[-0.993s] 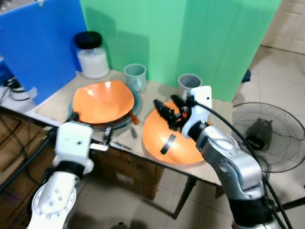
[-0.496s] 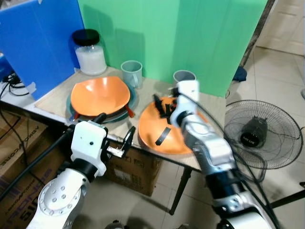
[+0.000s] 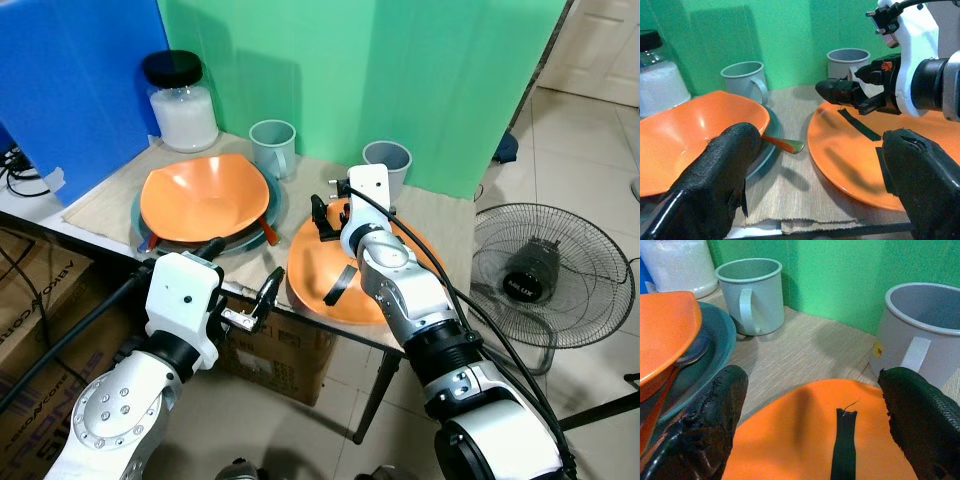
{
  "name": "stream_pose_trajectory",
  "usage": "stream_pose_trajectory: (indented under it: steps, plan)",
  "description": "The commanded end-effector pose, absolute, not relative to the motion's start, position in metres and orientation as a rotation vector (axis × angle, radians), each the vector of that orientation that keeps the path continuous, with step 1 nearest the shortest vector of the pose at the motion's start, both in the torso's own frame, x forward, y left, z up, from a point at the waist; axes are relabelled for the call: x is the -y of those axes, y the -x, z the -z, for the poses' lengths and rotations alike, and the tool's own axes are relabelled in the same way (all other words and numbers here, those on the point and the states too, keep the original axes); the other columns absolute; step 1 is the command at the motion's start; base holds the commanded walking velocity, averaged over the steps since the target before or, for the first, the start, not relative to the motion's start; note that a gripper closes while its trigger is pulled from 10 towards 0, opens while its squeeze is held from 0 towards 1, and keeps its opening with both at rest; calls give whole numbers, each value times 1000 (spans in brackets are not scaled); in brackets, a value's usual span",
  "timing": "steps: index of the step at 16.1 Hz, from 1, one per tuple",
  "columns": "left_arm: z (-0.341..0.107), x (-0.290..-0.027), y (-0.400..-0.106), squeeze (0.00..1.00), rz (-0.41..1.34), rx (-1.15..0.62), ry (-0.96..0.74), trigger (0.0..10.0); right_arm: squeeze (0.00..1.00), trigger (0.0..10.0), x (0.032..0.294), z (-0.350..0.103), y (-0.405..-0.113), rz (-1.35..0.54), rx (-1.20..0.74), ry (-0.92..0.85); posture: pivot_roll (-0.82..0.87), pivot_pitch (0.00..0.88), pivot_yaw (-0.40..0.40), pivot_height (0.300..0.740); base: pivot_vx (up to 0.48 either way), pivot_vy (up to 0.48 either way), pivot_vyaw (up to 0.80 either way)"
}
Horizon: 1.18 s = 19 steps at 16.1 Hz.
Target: Setting the table
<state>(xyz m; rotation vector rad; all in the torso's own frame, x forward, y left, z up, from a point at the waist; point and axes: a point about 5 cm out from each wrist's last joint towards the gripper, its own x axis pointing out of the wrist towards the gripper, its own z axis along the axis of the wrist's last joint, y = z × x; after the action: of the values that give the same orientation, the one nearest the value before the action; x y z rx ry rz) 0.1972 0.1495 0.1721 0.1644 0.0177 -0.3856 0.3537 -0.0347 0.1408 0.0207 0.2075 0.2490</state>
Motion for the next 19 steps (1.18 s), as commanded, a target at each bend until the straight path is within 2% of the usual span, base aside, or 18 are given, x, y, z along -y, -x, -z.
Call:
stream_pose_trajectory:
  steps: [1,14,15,16,17,19]
  plan:
    - [-176,-149,-195,0,392,-4,-164,10000,1000,10000,35,-147,-357,-247,-190,-35,7,61,-15,740,0,0,0]
    - [-176,-149,-195,0,392,-4,-164,10000,1000,10000,35,-147,-357,-247,-190,-35,7,61,-15,740,0,0,0]
    - [-171,-149,-202,0,436,-21,-157,10000,1000,10000,79,-150,-366,-319,-219,-112,-58,26,31,740,0,0,0]
    - [-164,-148,-211,0,482,-43,-150,10000,1000,10000,126,-163,-361,-447,-221,-182,-58,26,31,740,0,0,0]
    - [-162,-148,-213,0,491,-47,-148,10000,1000,10000,134,-166,-359,-479,-220,-190,-58,26,29,740,0,0,0]
    - [-162,-147,-214,0,489,-50,-148,10000,1000,10000,132,-165,-358,-484,-222,-188,-57,24,29,740,0,0,0]
